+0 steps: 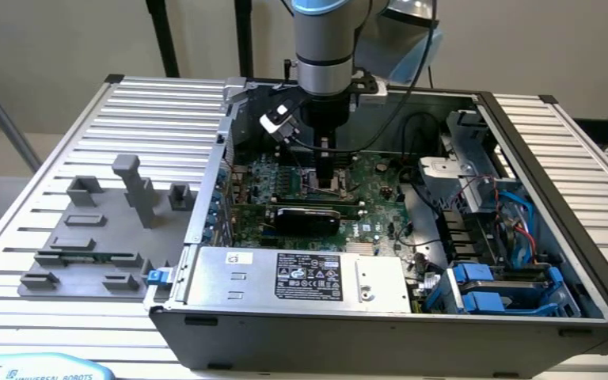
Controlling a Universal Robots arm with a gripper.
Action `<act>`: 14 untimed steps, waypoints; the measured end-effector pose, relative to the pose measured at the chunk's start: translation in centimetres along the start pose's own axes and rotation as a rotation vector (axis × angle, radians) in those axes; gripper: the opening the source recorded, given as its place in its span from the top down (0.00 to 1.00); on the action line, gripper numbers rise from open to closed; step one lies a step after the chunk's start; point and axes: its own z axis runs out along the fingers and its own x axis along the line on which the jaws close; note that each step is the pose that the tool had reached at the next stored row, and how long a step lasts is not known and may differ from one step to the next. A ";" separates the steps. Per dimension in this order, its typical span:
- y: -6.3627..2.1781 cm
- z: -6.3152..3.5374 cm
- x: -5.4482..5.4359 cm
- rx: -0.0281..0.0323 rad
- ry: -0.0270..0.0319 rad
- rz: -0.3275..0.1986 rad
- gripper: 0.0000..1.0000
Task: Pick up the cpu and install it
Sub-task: 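Place the cpu into insertion slot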
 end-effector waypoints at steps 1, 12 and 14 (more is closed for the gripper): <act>0.02 -0.19 0.0 0.0000 0.0006 0.000 0.38; 0.31 -2.82 -0.6 0.0007 0.0169 0.002 0.82; 0.31 -2.82 -0.6 0.0008 0.0169 0.002 0.88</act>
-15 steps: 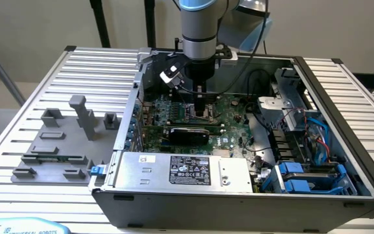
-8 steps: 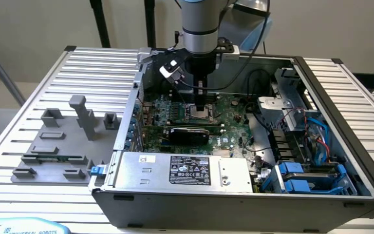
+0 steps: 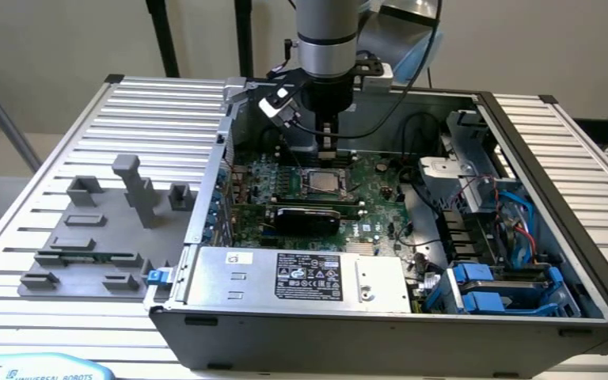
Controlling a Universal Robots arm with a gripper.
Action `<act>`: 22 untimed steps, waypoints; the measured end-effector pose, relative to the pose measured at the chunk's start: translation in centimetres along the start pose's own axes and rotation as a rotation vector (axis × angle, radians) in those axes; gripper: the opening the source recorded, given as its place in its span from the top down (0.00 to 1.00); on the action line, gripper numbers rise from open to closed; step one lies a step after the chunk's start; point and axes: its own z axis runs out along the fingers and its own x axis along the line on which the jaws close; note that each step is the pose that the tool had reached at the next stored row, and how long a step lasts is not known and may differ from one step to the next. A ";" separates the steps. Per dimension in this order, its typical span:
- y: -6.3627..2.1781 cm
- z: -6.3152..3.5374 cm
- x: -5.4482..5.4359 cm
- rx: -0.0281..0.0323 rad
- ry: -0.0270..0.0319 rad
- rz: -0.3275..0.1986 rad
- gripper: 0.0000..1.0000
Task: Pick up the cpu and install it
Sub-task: 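Place the cpu into insertion slot, then close the cpu cover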
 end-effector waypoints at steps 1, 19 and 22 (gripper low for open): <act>0.00 0.00 0.0 0.0000 0.0001 0.000 0.88; 0.12 0.01 -0.2 0.0009 0.0013 0.000 0.89; 0.54 0.04 -0.7 0.0054 0.0010 0.000 0.89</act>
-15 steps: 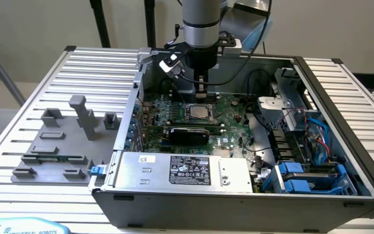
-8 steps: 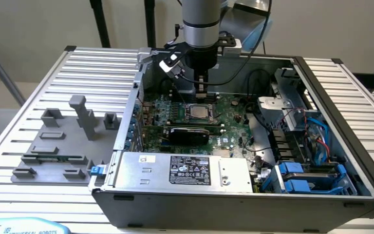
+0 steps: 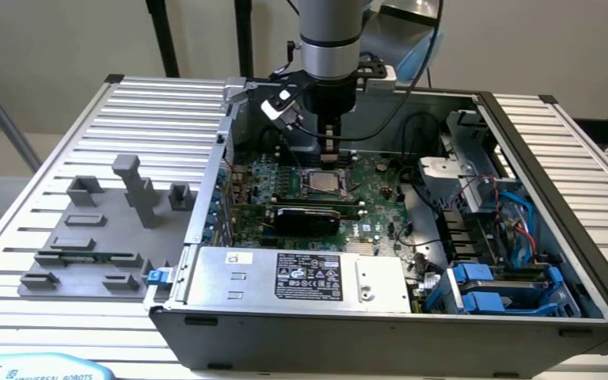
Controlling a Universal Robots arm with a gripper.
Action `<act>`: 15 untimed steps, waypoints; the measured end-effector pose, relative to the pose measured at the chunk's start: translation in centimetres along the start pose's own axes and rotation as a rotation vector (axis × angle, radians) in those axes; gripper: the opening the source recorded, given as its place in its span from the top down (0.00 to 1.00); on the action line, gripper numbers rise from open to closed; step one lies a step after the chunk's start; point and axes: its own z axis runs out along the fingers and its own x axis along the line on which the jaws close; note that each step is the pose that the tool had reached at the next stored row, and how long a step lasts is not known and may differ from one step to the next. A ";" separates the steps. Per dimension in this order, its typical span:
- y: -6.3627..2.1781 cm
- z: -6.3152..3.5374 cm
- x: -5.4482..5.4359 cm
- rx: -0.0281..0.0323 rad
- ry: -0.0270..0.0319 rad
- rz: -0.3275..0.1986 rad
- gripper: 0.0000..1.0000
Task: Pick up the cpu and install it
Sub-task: 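Close the cpu cover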
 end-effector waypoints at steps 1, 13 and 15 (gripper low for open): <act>0.28 -0.02 -0.1 0.0025 -0.0001 0.000 0.89; 4.54 -2.02 -1.2 0.0271 -0.0006 0.000 0.89; 5.45 -2.04 -1.3 0.0305 0.0004 -0.001 0.89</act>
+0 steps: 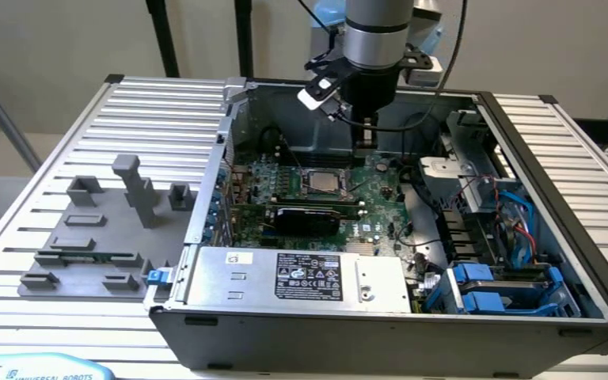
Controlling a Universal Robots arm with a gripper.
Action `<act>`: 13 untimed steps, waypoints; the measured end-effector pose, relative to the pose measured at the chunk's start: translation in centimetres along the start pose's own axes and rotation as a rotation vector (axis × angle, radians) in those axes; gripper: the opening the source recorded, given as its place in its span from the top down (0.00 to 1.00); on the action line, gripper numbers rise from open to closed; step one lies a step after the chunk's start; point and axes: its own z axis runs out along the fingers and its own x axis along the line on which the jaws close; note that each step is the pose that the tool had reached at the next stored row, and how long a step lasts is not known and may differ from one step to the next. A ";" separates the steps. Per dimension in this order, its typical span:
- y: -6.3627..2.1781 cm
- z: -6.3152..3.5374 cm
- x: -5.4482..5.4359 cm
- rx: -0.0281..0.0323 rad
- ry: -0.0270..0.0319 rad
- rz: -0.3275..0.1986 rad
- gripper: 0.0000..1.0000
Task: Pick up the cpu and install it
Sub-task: 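Close the cpu cover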
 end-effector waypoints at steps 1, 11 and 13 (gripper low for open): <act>0.45 0.01 0.0 0.0014 0.0006 0.000 0.89; 4.98 0.35 0.2 0.0066 0.0135 0.000 0.89; 5.65 0.56 0.2 0.0072 0.0164 -0.001 0.89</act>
